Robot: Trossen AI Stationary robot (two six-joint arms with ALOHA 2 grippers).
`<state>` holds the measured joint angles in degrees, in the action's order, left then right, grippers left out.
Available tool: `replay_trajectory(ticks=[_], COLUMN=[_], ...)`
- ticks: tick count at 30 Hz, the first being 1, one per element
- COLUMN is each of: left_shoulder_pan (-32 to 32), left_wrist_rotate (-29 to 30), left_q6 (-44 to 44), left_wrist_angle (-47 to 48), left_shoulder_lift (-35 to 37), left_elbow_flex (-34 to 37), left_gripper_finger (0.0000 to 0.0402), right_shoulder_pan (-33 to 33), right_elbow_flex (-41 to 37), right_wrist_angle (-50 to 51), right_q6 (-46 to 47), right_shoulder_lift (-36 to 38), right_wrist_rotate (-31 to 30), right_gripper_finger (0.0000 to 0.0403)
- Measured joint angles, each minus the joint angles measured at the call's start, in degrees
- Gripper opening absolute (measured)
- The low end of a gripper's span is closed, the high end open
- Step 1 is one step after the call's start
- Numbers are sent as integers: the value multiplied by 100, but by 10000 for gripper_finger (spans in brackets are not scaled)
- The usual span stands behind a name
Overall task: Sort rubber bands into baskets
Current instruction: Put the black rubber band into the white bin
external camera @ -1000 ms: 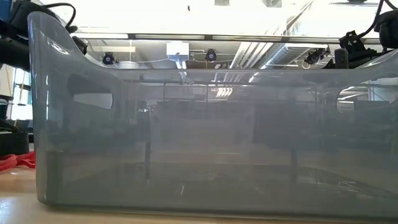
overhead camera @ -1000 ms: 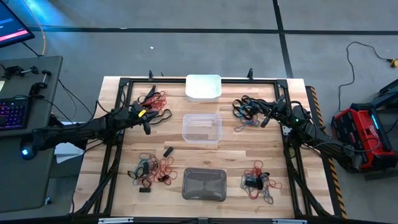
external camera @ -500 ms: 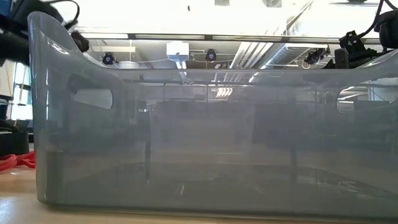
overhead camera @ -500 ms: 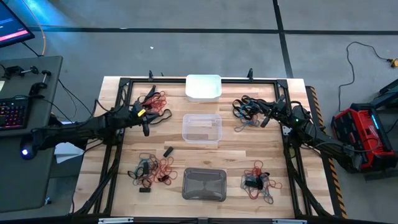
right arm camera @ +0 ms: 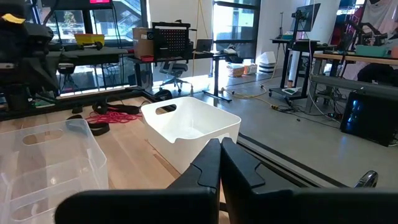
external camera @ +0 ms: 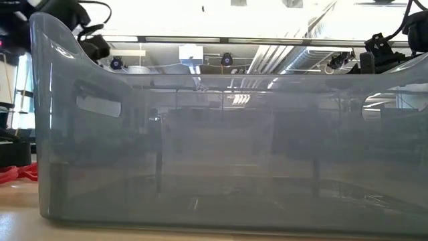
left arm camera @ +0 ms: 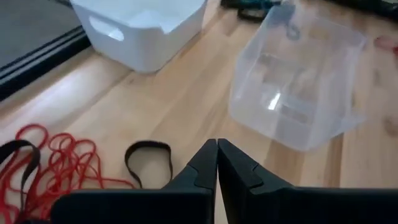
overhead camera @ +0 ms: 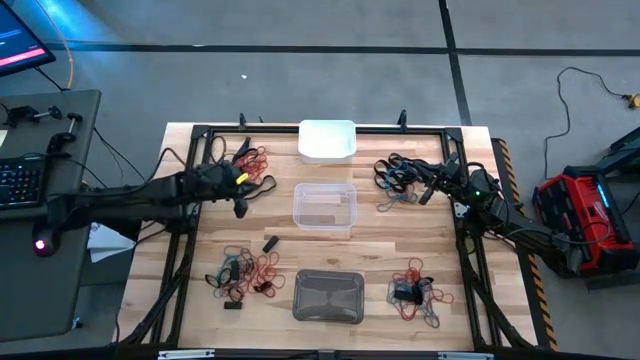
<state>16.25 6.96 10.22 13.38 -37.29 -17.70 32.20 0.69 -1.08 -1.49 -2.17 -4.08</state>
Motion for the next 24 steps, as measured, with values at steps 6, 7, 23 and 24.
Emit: replay_trajectory(ticks=[6,7,23,24], left_shoulder_pan=[-2,-2,202,262], left_wrist_rotate=[2,17,702,621], left_q6=[-174,-182,-19,107], left_wrist_angle=[126,152,221,228], left_shoulder_lift=[-1068,-1256,-3378,-3489], left_elbow_flex=[-420,-474,-1176,-1199], left_gripper_finger=[49,58,195,201], right_shoulder_pan=[-2,0,0,0], right_elbow_flex=[0,1,0,2], right_wrist_angle=[0,0,0,0], right_q6=[2,2,2,2], right_shoulder_lift=[0,0,0,0], right_wrist_rotate=[0,0,0,0], right_gripper_finger=[0,0,0,0])
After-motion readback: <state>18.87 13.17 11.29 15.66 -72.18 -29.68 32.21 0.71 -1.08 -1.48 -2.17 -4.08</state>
